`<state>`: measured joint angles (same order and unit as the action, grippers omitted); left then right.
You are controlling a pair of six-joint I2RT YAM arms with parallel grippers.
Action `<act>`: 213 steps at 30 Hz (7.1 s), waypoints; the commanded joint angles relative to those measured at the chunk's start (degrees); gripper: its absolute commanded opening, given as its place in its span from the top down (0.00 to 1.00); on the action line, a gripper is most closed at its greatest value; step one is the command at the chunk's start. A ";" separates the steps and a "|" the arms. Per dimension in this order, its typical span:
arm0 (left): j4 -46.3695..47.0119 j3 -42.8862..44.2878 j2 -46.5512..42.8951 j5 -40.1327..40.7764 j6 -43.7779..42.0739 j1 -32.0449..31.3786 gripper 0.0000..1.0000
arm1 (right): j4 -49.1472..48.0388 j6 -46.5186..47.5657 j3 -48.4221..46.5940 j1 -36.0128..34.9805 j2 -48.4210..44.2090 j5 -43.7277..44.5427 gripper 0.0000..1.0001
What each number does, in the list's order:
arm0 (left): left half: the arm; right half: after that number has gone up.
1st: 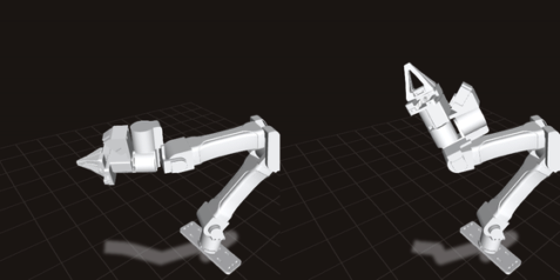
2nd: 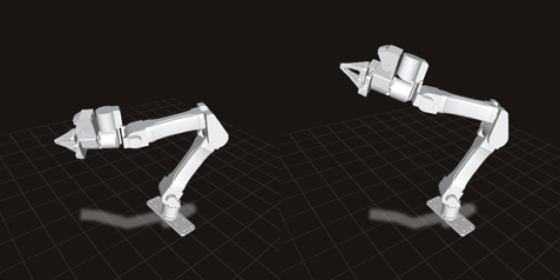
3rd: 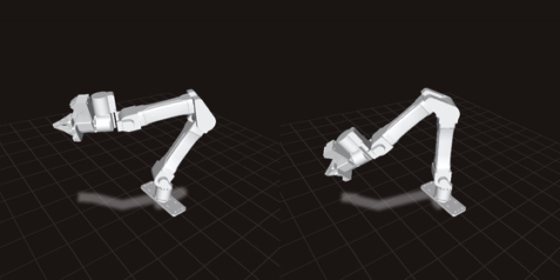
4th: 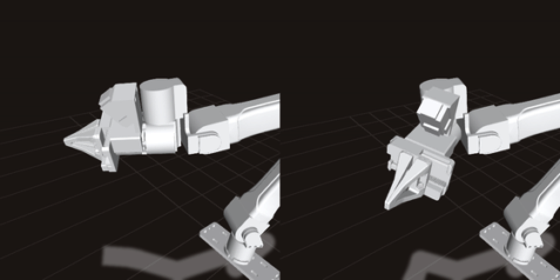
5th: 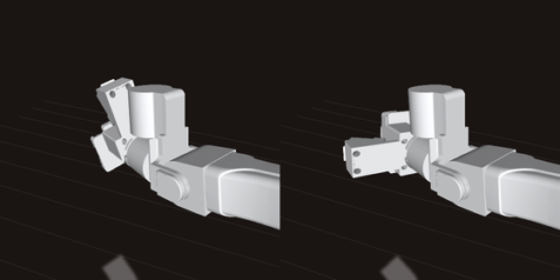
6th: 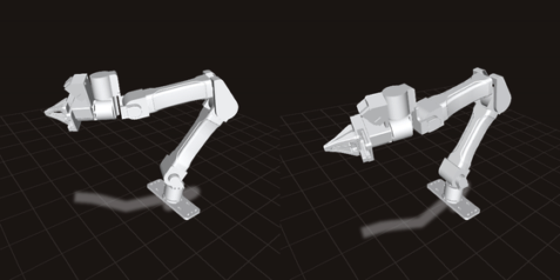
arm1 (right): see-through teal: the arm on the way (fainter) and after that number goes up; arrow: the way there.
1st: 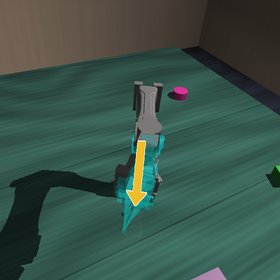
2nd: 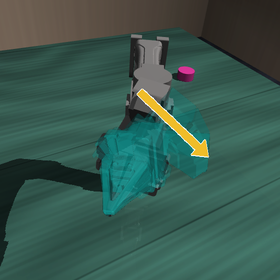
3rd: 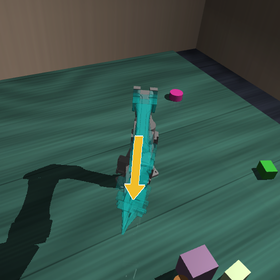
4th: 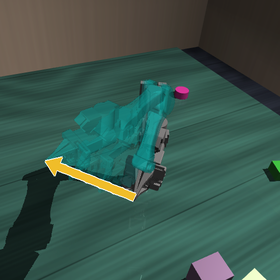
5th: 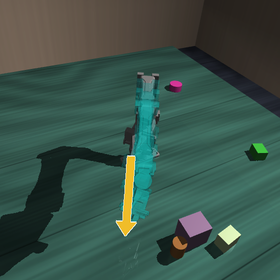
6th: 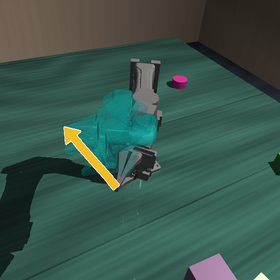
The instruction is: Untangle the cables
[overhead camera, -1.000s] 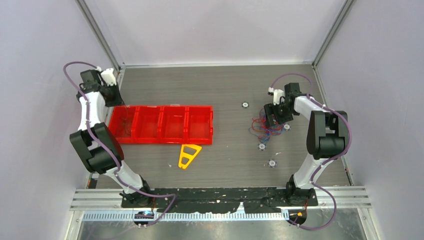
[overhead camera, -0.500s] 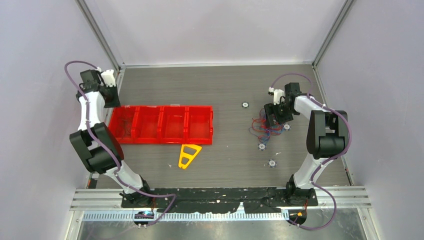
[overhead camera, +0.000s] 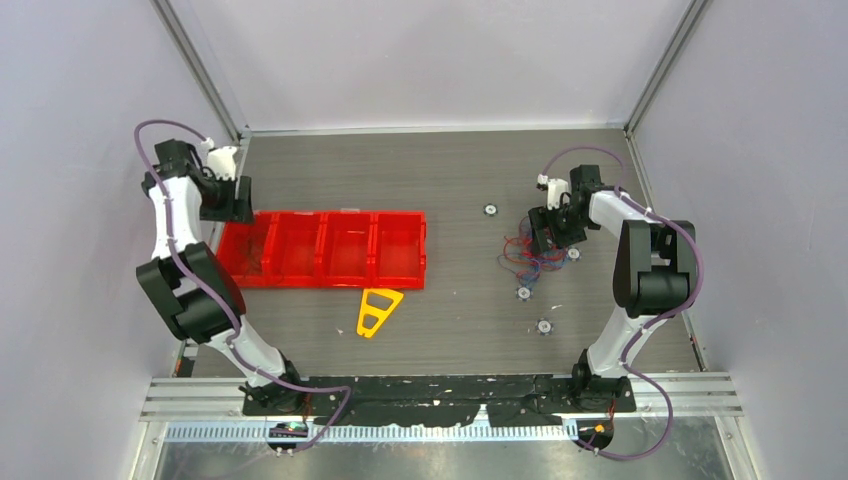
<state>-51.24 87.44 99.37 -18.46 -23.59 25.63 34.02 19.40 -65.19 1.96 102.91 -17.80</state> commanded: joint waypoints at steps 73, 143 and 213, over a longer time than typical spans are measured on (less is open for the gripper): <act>-1.21 -5.65 -0.84 15.60 -13.56 -10.50 0.49 | 8.88 1.35 -4.29 -0.02 2.65 -4.45 0.23; 45.45 3.88 8.34 -27.40 3.27 -72.48 0.49 | 20.67 16.46 -11.03 1.21 -25.11 -30.36 0.95; 44.12 36.91 11.23 -11.50 33.48 -71.40 1.00 | -70.95 -26.22 23.10 -8.81 -24.59 -5.75 0.10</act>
<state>-12.19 121.69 112.86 -29.54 8.45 -46.41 -23.38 -1.52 -38.94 -6.02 74.41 -30.92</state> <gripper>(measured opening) 0.013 0.963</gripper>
